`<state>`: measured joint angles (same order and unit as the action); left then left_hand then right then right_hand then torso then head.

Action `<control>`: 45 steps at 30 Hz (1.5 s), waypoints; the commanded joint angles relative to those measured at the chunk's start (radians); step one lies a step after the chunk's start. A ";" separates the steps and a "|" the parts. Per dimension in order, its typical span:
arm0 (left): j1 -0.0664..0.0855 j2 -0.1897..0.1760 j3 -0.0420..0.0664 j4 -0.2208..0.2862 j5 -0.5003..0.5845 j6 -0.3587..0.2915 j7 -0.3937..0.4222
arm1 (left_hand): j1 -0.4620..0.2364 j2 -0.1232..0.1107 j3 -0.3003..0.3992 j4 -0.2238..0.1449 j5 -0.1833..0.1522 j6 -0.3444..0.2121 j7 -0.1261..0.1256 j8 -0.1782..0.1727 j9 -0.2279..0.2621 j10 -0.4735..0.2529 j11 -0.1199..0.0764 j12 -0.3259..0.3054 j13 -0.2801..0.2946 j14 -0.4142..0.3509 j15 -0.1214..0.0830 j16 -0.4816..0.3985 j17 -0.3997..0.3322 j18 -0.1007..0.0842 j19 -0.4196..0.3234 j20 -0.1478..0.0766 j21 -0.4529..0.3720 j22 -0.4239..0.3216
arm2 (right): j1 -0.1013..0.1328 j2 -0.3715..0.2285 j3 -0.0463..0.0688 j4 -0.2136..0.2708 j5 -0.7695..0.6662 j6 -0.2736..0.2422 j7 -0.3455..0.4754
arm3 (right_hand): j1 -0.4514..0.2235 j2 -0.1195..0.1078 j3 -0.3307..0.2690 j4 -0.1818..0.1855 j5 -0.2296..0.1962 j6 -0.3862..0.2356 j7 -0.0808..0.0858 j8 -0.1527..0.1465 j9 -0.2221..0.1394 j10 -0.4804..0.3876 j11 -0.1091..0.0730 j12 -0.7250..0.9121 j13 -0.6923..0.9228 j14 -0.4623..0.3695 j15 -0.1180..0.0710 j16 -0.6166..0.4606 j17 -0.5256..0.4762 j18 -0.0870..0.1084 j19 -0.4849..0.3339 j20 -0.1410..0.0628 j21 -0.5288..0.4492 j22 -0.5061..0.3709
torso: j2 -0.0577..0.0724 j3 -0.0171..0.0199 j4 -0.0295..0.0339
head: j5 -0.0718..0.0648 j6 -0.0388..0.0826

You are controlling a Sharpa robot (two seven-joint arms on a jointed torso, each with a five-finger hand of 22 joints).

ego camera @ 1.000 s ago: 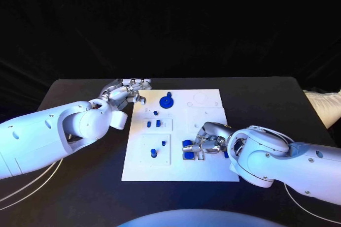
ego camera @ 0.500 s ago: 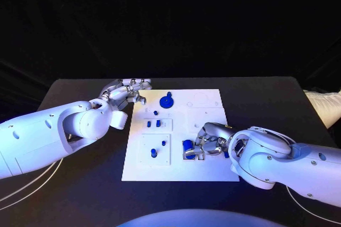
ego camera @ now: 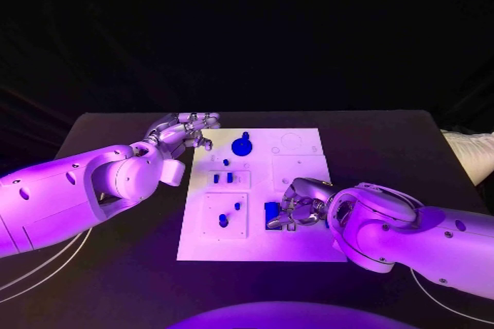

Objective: Assemble the parts on the task board

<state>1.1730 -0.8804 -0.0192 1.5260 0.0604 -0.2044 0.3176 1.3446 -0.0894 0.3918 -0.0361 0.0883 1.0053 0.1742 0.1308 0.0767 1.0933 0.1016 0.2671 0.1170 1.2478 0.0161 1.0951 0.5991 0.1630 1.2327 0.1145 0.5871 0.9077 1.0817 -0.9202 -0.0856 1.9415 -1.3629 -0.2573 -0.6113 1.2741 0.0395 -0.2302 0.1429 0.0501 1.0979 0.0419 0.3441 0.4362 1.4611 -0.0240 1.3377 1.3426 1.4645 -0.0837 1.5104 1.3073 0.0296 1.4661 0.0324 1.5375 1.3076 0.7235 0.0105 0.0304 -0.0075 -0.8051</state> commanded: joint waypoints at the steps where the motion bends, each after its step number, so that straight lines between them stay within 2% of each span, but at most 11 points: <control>1: 0.000 0.002 0.001 0.001 -0.004 0.018 0.005 | 0.009 0.001 -0.007 0.000 0.000 -0.006 0.002 0.006 -0.001 -0.006 0.000 0.005 0.001 -0.006 0.001 -0.003 -0.001 0.017 -0.008 0.002 -0.007 -0.001 | -0.002 0.004 0.000 0.002 0.009 0.008 0.010 | 0.079 0.103 -0.004 0.005 0.005 0.009 -0.002 -0.003 0.000 0.017 -0.007 0.004 0.061 0.086 -0.007 0.001 0.160 -0.016 0.070 -0.008 0.001 0.215 | 0.000 -0.0002 -0.0007 | 0.001 0.000; 9: 0.000 0.002 0.001 0.001 -0.004 0.018 0.005 | 0.009 0.001 -0.007 0.000 0.000 -0.006 0.002 0.006 -0.001 -0.006 0.000 0.005 0.001 -0.006 0.001 -0.003 -0.001 0.017 -0.008 0.002 -0.007 -0.001 | -0.003 -0.009 0.000 0.006 0.006 -0.005 0.012 | 0.069 0.100 -0.009 0.009 0.006 0.009 -0.002 -0.003 0.002 0.018 -0.007 0.004 0.062 0.086 -0.007 0.001 0.160 -0.016 0.070 -0.008 0.000 0.214 | 0.000 0.0002 -0.0004 | -0.001 0.000; 13: 0.000 0.001 0.001 0.001 -0.004 0.018 0.005 | 0.009 0.001 -0.007 0.000 0.000 -0.006 0.002 0.006 -0.001 -0.006 0.000 0.005 0.001 -0.006 0.001 -0.003 -0.001 0.017 -0.008 0.002 -0.007 -0.001 | -0.002 -0.038 0.000 0.019 0.021 -0.044 0.051 | 0.073 0.094 -0.011 0.004 0.012 0.003 -0.001 -0.008 0.002 0.011 -0.007 -0.012 0.052 0.085 -0.007 -0.002 0.155 -0.014 0.066 -0.008 -0.003 0.209 | -0.001 0.0004 -0.0012 | -0.002 -0.001; 15: 0.000 0.001 0.001 0.001 -0.004 0.018 0.006 | 0.009 0.001 -0.007 0.000 0.000 -0.006 0.002 0.006 -0.001 -0.006 0.000 0.005 0.001 -0.006 0.001 -0.003 -0.001 0.017 -0.008 0.002 -0.007 -0.001 | 0.001 -0.063 0.000 0.031 0.047 -0.067 0.102 | 0.085 0.092 -0.008 -0.004 0.032 -0.017 0.006 -0.022 -0.002 -0.007 -0.001 -0.048 0.028 0.083 -0.004 -0.008 0.146 -0.010 0.056 -0.007 -0.013 0.196 | -0.002 -0.0001 -0.0011 | -0.002 0.000; 18: 0.000 0.000 0.001 0.001 -0.004 0.017 0.006 | 0.009 0.001 -0.007 0.000 0.000 -0.006 0.002 0.006 -0.001 -0.006 0.000 0.005 0.001 -0.006 0.001 -0.003 -0.001 0.017 -0.008 0.002 -0.007 -0.001 | 0.014 -0.112 0.000 0.052 0.092 -0.086 0.183 | 0.099 0.088 -0.006 -0.013 0.065 -0.083 0.036 -0.069 -0.019 -0.064 0.022 -0.161 -0.046 0.079 0.013 -0.018 0.131 -0.004 0.037 0.003 -0.031 0.171 | -0.002 -0.0007 -0.0012 | -0.005 0.001; 23: 0.000 -0.001 0.000 0.001 -0.004 0.016 0.006 | 0.009 0.001 -0.007 0.000 0.000 -0.006 0.002 0.006 -0.001 -0.006 0.000 0.005 0.001 -0.006 0.001 -0.003 -0.001 0.017 -0.008 0.002 -0.007 -0.001 | 0.048 -0.200 0.000 0.080 0.131 -0.065 0.233 | 0.131 0.087 0.000 -0.032 0.129 -0.108 0.056 -0.110 -0.044 -0.099 0.040 -0.231 -0.093 0.078 0.031 -0.020 0.129 -0.002 0.032 0.021 -0.037 0.164 | -0.004 -0.0012 -0.0054 | -0.009 0.003; 26: 0.000 0.000 0.000 0.001 -0.004 0.016 0.006 | 0.009 0.001 -0.007 0.000 0.000 -0.006 0.002 0.006 -0.001 -0.006 0.000 0.005 0.001 -0.006 0.001 -0.003 -0.001 0.017 -0.008 0.002 -0.007 -0.001 | 0.066 -0.247 0.000 0.086 0.121 0.003 0.222 | 0.156 0.085 0.007 -0.047 0.240 -0.112 0.062 -0.137 -0.067 -0.128 0.044 -0.297 -0.138 0.073 0.035 -0.035 0.109 0.004 0.018 0.027 -0.051 0.145 | -0.005 -0.0010 -0.0079 | -0.012 0.003; 33: -0.001 0.002 0.000 0.001 -0.004 0.018 0.007 | 0.009 0.001 -0.007 0.000 0.000 -0.006 0.002 0.006 -0.001 -0.006 0.000 0.005 0.001 -0.006 0.001 -0.003 -0.001 0.017 -0.008 0.002 -0.007 -0.001 | 0.077 -0.309 -0.003 0.079 0.000 0.062 0.161 | 0.162 0.093 0.012 -0.046 0.261 -0.081 0.058 -0.150 -0.091 -0.128 0.041 -0.329 -0.165 0.070 0.034 -0.046 0.096 0.006 0.013 0.030 -0.058 0.137 | -0.006 -0.0004 -0.0094 | -0.019 0.007; 36: -0.001 0.002 0.000 0.002 -0.004 0.017 0.007 | 0.009 0.001 -0.007 0.000 0.000 -0.006 0.002 0.006 -0.001 -0.006 0.000 0.005 0.001 -0.006 0.001 -0.003 -0.001 0.017 -0.008 0.002 -0.007 -0.001 | 0.075 -0.323 -0.007 0.069 -0.049 0.071 0.105 | 0.161 0.085 0.013 -0.044 0.351 -0.043 0.044 -0.147 -0.095 -0.099 0.030 -0.285 -0.135 0.073 0.025 -0.040 0.105 0.002 0.024 0.023 -0.048 0.152 | -0.005 -0.0007 -0.0086 | -0.025 0.009; 37: -0.001 0.001 0.000 0.002 -0.004 0.017 0.007 | 0.009 0.001 -0.007 0.000 0.000 -0.006 0.002 0.006 -0.001 -0.006 0.000 0.005 0.001 -0.006 0.001 -0.003 -0.001 0.017 -0.008 0.002 -0.007 -0.001 | 0.074 -0.325 -0.008 0.066 -0.057 0.073 0.089 | 0.157 0.081 0.011 -0.041 0.363 -0.039 0.042 -0.149 -0.095 -0.095 0.028 -0.279 -0.131 0.074 0.024 -0.039 0.107 0.001 0.026 0.022 -0.046 0.154 | -0.004 -0.0008 -0.0090 | -0.026 0.010; 45: -0.001 0.001 0.000 0.004 -0.004 0.016 0.007 | 0.009 0.001 -0.007 0.000 0.000 -0.006 0.002 0.006 -0.001 -0.006 0.000 0.005 0.001 -0.006 0.001 -0.003 -0.001 0.017 -0.008 0.002 -0.007 -0.001 | 0.059 -0.319 -0.014 0.043 -0.098 0.074 0.032 | 0.107 0.063 -0.009 0.001 0.365 -0.033 0.045 -0.166 -0.102 -0.087 0.030 -0.274 -0.127 0.075 0.024 -0.039 0.109 0.000 0.028 0.020 -0.045 0.157 | -0.005 0.0002 -0.0075 | -0.037 0.009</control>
<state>1.1722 -0.8811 -0.0197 1.5275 0.0600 -0.2039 0.3172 1.3446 -0.0894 0.3918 -0.0361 0.0883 1.0053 0.1742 0.1308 0.0767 1.0933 0.1015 0.2671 0.1168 1.2478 0.0161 1.0951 0.5992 0.1630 1.2327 0.1145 0.5871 0.9078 1.1438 -1.2425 -0.0989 1.9862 -1.4025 -0.2100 -0.5260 1.4060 0.1056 -0.2399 0.1397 0.4204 1.0576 0.0856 0.1813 0.3354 1.3433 0.0295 1.0753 1.5586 1.4629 -0.0533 1.4660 1.3076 0.0297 1.4660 0.0543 1.4873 1.3077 0.7186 0.0100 0.0216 -0.0394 -0.7948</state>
